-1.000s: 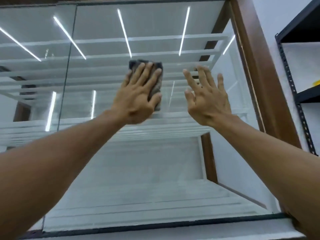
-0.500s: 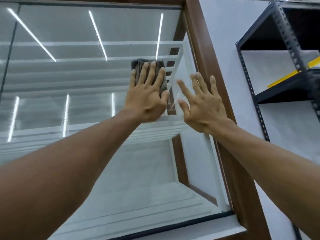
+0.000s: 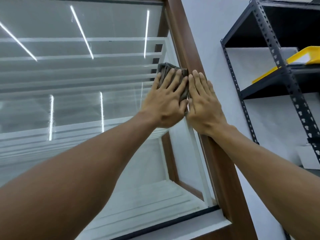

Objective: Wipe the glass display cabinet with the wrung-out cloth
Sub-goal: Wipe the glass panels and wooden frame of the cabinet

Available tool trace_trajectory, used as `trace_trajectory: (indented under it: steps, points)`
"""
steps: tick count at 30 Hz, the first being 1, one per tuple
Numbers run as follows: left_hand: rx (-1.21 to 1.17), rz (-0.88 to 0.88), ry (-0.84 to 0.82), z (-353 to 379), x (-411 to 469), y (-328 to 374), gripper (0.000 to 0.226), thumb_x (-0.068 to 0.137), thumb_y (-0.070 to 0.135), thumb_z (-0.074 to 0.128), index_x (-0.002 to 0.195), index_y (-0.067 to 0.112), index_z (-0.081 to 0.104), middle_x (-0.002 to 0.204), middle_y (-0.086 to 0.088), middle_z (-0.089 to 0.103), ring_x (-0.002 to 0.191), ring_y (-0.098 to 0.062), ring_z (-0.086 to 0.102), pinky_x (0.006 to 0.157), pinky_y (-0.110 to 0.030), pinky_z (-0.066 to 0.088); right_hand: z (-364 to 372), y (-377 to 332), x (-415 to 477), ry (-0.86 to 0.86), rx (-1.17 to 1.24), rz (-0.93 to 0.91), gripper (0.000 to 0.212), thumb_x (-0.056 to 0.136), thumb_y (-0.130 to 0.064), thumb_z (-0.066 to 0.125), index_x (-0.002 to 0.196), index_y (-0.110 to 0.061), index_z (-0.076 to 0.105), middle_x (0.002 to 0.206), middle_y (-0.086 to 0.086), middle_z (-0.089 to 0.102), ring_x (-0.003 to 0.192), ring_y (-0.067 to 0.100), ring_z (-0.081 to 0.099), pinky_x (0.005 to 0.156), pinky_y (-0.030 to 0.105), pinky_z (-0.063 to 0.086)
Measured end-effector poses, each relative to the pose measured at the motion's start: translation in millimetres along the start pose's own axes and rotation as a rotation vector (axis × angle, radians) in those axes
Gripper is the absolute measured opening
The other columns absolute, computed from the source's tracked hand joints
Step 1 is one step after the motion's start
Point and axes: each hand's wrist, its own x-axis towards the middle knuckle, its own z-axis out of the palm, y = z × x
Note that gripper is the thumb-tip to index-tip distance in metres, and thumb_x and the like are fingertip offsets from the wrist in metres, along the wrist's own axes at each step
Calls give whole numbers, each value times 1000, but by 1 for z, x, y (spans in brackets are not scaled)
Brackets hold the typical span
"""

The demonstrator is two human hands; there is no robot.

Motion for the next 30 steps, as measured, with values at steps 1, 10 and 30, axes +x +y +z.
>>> trace_trajectory:
  steps: [1,10,30]
  points:
    - [1,23,-3,0,-7,-2,72,102,52,7,165,21,-7,173,-6,-14,158,-21,-19,129,-51,-10,0,-2,-3,-4,-29,6,76,94,-35,9,162,-3,5,172,13,-2,159,22,-8,127,32,-13]
    - [11,-1,34,-8,-78,-55,70,103,53,14,166,26,0,173,-1,-9,159,-16,-16,129,-44,-11,20,-70,-16,-94,-30,-25,67,101,-39,9,161,-10,-3,172,9,-5,157,18,-16,128,46,-11]
    - [26,-243,98,-29,-232,-172,71,102,52,19,166,24,8,174,-3,-3,161,-17,-9,130,-46,-4,69,-255,16,-146,-8,-98,82,90,-43,5,162,-4,-1,170,19,-11,158,31,-13,119,73,-5]
